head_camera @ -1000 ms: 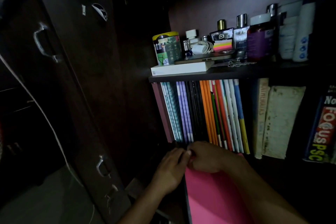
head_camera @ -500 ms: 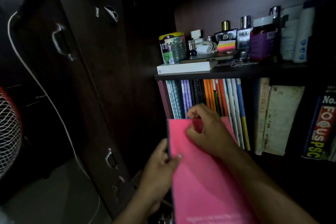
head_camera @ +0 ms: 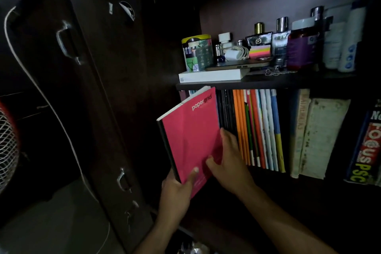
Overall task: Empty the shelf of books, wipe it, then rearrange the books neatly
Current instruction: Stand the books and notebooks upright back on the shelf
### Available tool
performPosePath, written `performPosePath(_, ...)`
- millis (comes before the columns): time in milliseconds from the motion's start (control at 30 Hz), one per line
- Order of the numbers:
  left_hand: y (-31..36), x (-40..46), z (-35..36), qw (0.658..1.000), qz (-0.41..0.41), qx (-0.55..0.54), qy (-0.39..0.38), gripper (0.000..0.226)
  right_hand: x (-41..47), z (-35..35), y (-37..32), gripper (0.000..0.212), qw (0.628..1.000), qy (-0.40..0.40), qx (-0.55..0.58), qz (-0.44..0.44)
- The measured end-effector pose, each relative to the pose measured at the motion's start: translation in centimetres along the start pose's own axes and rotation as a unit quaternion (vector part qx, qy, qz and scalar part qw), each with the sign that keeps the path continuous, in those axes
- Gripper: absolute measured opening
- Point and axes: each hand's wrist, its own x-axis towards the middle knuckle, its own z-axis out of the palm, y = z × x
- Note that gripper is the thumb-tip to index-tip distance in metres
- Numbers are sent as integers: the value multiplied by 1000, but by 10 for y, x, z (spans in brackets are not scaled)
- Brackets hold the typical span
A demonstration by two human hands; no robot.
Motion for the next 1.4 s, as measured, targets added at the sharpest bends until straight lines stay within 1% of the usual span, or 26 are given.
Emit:
performPosePath(33,-5,2,2,1000,-10,2,1,20,-1,4,-1,95,1000,0,9,5)
performPosePath(67,-7,3,3,1000,-16,-5,2,19,-3,7,-3,97,1000,-1,17,10)
performPosePath(167,-9,6,2,1000,-16,-23,10,33,-4,15,-4,100,998,0,49,27)
performPosePath(300,-10,3,3,999,19,12,25,16,4,18,-4,102,995,-1,94,41)
performPosePath(367,-10,2,3,998,42,34,25,19,4,23,-7,107,995,-19,88,43)
performPosePath(433,-10,1,2,998,53,33,31,16,7,25,-9,110,995,-36,77,45)
performPosePath(567,-6,-1,3,998,51,37,20,30,11,12,-5,99,994,-34,90,55)
performPosePath(633,-3,-2,2,999,35,36,4,25,7,10,0,101,993,-24,82,83)
performPosePath(700,-1,-1,2,999,23,33,-12,17,2,12,7,106,989,-37,93,105)
performPosePath(733,-2,0,2,999,19,34,-16,14,1,14,13,101,986,-53,110,116)
performPosePath(833,-5,3,5,999,7,41,-17,13,1,5,13,77,971,-99,175,131)
performPosePath(900,-6,4,6,999,-9,36,-12,27,2,1,14,79,966,-109,194,131)
performPosePath(1000,-7,4,6,999,-30,10,-14,50,1,4,9,88,971,-96,175,132)
performPosePath(1067,-8,4,6,999,-31,23,-11,59,1,7,6,87,974,-85,165,131)
performPosePath(1200,-5,2,10,997,-14,79,-21,56,1,5,6,80,982,-78,123,119)
performPosePath(1400,5,6,21,995,-6,91,-29,44,4,2,6,75,992,-77,19,100)
